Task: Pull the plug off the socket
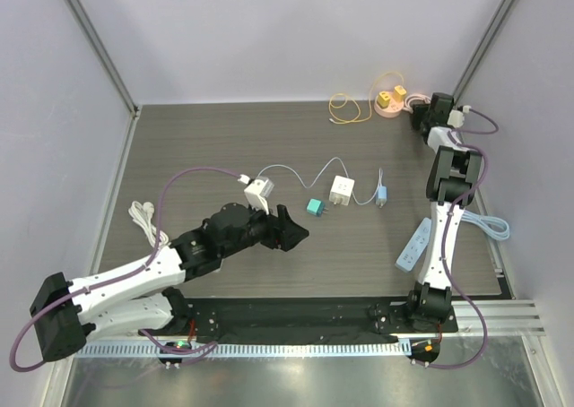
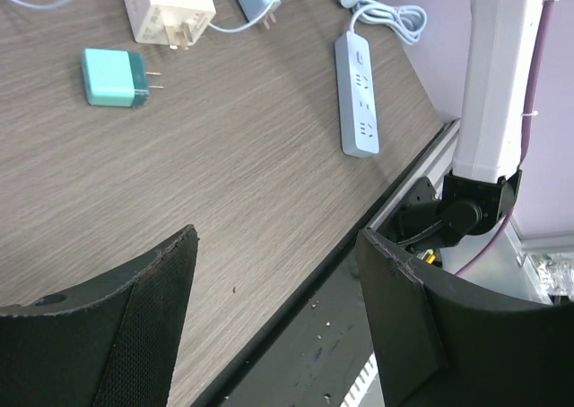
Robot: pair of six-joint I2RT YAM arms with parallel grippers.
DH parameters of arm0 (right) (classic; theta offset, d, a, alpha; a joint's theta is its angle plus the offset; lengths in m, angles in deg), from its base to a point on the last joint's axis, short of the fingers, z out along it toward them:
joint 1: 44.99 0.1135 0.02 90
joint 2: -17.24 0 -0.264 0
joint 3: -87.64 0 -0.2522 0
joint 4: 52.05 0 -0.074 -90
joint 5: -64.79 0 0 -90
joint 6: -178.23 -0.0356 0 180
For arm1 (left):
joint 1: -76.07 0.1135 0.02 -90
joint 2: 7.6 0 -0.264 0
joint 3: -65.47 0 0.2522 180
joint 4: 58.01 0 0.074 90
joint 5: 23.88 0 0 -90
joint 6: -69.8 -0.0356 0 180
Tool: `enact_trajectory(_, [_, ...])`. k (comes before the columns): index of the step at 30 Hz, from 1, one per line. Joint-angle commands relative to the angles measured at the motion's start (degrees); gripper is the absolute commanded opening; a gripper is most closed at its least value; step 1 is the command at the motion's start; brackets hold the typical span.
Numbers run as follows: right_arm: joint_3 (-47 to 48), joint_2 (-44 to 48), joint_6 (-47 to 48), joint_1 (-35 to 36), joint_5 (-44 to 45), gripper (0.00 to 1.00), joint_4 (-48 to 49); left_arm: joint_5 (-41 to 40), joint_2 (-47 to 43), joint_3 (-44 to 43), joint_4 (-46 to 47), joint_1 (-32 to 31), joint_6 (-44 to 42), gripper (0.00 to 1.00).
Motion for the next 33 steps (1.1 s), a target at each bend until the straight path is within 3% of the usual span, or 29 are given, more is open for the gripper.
enact_trajectory(1, [1.0, -3.4, -1.1, 1.4, 4.0, 0.40, -4.4, -2.6, -2.3, 0.6, -1.1, 0.3, -2.3, 0.73])
enact_trajectory(5, [3.4, -4.2, 0.0, 2.1, 4.9, 0.34, -5.3, -4.1, -3.3, 0.7, -2.2, 0.6, -2.9, 0.74])
enact_trajectory(12, [3.9, -3.8, 0.2, 2.1, 2.0, 0.02, -6.3, -4.6, -4.5, 1.0, -3.5, 0.9, -3.5, 0.75])
enact_trajectory(16, [-1.4, -0.5, -0.1, 2.3, -0.4, 0.01, -4.2, -4.3, -4.4, 0.6, -4.0, 1.1, -3.9, 0.75])
enact_trajectory(33, [-60.1, 38.4, 1.0, 3.4, 0.4, 0.01, 19.1, 4.4, -0.5, -2.9, -5.7, 1.2, 2.1, 0.75])
